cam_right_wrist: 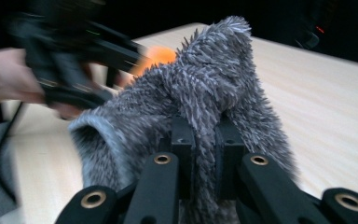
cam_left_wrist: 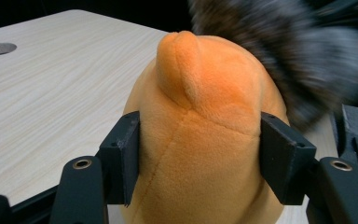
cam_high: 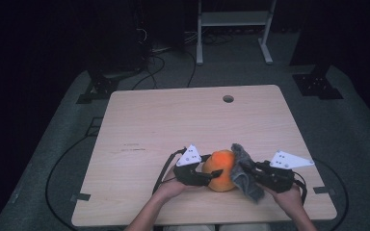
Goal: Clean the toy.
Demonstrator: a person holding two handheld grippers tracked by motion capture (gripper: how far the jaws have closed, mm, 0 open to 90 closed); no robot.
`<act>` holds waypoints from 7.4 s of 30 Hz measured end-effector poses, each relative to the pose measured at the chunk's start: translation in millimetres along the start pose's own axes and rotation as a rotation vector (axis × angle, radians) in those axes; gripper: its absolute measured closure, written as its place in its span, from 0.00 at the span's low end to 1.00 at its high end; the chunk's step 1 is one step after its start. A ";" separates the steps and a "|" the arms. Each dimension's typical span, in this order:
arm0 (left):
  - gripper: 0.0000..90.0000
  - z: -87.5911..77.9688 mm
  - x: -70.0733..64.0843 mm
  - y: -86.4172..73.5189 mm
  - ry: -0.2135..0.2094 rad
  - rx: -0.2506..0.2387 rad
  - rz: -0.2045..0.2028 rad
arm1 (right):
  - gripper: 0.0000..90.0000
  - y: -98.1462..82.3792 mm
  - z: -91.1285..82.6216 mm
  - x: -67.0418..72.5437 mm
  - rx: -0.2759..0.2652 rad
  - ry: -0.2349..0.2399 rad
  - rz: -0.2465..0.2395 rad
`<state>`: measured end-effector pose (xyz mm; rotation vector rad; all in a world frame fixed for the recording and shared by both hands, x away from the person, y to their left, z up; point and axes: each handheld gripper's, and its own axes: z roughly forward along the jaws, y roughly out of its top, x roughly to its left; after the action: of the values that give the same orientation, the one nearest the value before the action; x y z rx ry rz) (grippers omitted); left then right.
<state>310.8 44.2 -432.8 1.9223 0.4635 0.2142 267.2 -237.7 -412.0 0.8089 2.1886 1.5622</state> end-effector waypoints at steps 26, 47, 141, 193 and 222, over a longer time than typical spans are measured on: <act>0.44 2.5 -8.8 6.2 0.027 -0.001 0.044 | 0.90 9.6 1.1 7.4 -0.018 -0.006 -0.035; 0.42 8.0 -29.5 1.3 0.032 0.034 0.292 | 0.90 19.4 -4.7 11.9 -0.041 0.049 -0.048; 0.41 -3.3 4.1 -2.4 0.014 -0.028 -0.001 | 0.89 -12.8 10.9 -10.3 0.006 0.054 0.086; 0.39 6.6 -9.5 0.1 -0.056 -0.003 0.135 | 0.89 -14.1 -12.2 -29.3 0.100 0.015 0.088; 0.34 12.2 -16.5 8.6 0.064 0.030 0.105 | 0.90 -5.5 -16.3 -23.6 0.080 -0.066 0.064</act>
<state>302.1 24.2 -428.5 1.9760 0.4108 0.3396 275.0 -265.9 -412.9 0.9504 2.2106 1.4633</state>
